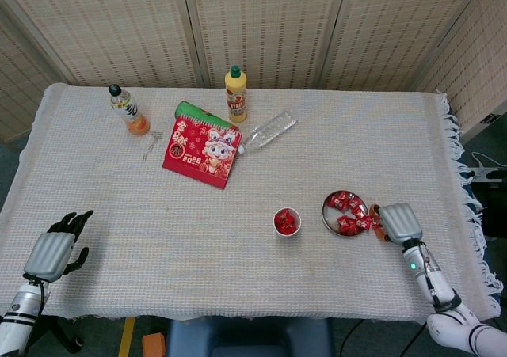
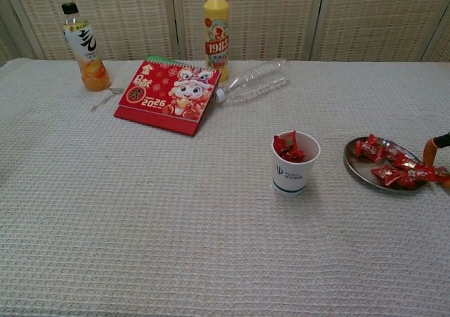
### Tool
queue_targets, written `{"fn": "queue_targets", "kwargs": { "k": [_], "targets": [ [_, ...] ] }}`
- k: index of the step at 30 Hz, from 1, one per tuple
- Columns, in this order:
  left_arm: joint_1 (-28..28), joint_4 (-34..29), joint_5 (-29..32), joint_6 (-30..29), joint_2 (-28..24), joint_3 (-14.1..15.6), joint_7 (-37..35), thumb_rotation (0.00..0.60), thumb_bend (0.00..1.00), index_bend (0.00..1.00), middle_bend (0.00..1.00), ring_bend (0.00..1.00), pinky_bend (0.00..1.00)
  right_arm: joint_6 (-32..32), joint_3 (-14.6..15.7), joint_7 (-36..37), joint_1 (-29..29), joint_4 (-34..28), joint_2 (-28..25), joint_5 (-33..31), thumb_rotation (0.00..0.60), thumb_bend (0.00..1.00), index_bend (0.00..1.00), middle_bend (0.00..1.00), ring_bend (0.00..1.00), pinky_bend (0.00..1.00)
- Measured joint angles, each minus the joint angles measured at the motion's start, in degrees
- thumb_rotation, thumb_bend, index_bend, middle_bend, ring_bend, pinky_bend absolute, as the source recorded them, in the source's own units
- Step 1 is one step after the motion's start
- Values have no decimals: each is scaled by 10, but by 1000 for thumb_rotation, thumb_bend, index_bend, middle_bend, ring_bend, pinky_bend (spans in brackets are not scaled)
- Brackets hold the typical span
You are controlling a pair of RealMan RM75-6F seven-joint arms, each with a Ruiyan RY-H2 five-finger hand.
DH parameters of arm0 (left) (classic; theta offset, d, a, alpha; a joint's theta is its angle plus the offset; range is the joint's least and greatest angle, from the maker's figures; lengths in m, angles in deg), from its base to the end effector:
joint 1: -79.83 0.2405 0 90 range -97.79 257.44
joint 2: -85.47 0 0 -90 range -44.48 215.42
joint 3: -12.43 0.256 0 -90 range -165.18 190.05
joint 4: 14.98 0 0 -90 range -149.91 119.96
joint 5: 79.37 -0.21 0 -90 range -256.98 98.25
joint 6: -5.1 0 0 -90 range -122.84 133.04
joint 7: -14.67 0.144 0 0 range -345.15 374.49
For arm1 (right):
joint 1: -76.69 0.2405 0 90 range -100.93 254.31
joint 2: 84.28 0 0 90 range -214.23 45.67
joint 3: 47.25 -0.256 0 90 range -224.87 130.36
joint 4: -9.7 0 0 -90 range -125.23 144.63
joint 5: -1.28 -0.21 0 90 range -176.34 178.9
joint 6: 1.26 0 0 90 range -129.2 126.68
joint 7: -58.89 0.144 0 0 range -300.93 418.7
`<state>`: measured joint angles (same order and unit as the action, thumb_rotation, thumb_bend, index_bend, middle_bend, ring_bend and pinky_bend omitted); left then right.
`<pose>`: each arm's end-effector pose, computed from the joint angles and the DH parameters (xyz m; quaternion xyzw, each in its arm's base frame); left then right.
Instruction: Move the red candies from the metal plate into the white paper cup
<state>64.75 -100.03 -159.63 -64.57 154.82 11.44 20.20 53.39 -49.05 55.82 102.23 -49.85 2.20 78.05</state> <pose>-0.3231 0.2295 0.1083 -0.6763 -0.3968 -0.2942 0.5464 -0.3458 -0.3002 0.0317 0.7220 -0.3923 0.2270 0.5228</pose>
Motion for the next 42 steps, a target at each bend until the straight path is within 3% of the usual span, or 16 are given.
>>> {"fn": "queue_targets", "kwargs": {
  "k": [16,22,33,37,42],
  "targets": [
    [2,0,-4,-5,-1,1,-4,600,479,0,121,74,238,8,-7,-16,-4,3,4,-2,600,266,555,1000,921,1000],
    [2,0,-4,-6,-1,1,-2,600,479,0,121,73,238,39,-12,0,-13,-14,-13,7,600,267,575,1000,921,1000],
    [-1,0,-2,0,5,2,9,600,478,0,121,73,238,76,-43,103,-16,-143,-99,24,600,266,576,1000,922,1000],
    [-2,1,3,4,6,1,11,600,480,0,121,74,238,68,-50,117,-1,-182,-108,36,600,267,577,1000,924,1000],
    [-2,1,4,2,3,0,6,600,479,0,121,73,238,19,-65,92,57,-239,-92,46,600,266,577,1000,924,1000]
  ]
}}
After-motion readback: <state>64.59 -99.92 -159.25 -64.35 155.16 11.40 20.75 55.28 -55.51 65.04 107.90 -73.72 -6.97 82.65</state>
